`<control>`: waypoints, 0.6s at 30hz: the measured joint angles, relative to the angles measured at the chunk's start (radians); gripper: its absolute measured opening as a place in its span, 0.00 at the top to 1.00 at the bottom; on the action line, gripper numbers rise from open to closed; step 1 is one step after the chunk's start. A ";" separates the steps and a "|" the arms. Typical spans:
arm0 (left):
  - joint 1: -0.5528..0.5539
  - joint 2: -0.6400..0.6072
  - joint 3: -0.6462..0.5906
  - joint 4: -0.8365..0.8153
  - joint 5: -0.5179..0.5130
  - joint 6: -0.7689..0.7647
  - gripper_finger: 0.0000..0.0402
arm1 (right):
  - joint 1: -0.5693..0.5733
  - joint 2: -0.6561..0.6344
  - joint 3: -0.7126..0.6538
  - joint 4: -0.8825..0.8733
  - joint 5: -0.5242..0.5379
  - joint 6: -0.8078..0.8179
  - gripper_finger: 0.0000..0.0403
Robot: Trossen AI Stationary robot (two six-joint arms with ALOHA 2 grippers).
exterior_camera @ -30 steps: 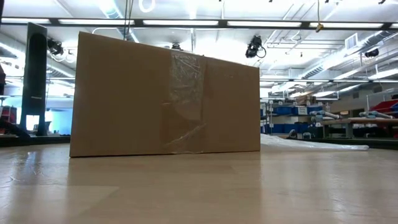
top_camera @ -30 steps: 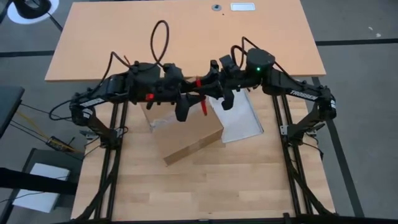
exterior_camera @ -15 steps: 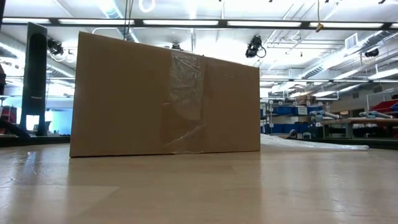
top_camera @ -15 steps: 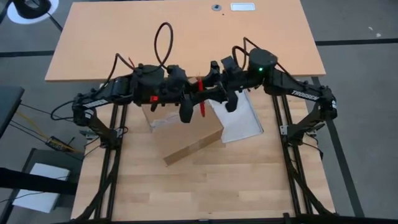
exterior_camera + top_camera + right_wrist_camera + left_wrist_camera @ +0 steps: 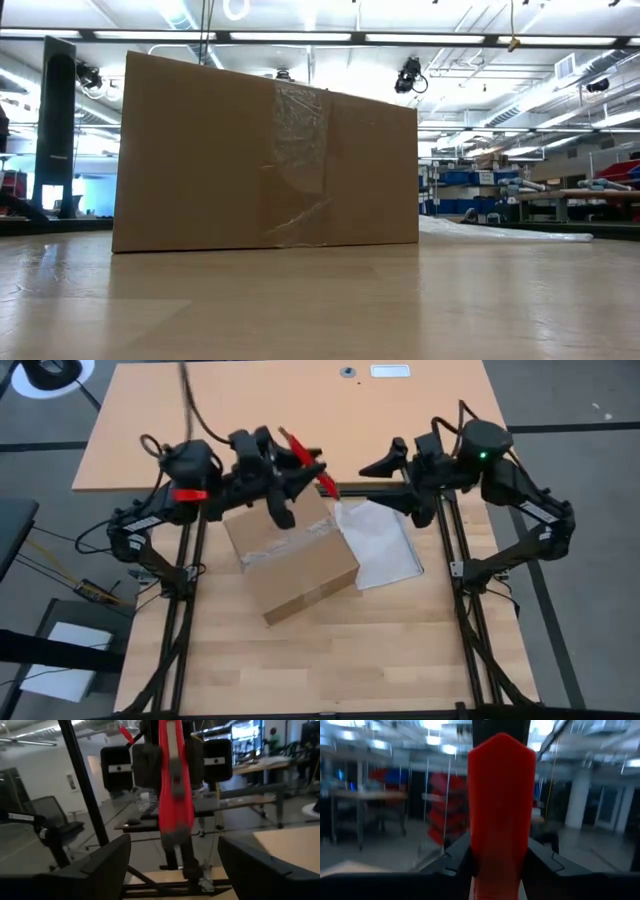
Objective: Unpack boxes
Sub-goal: Open the cardboard box using the cutter
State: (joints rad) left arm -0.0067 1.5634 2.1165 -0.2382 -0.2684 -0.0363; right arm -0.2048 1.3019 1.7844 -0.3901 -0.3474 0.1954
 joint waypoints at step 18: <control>0.000 0.030 -0.048 0.280 0.036 0.089 0.67 | 0.081 0.198 0.000 0.562 0.097 -0.064 0.24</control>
State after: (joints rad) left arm -0.0067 1.5932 2.0682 0.0417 -0.2321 0.0528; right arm -0.1242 1.5004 1.7840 0.1720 -0.2501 0.1314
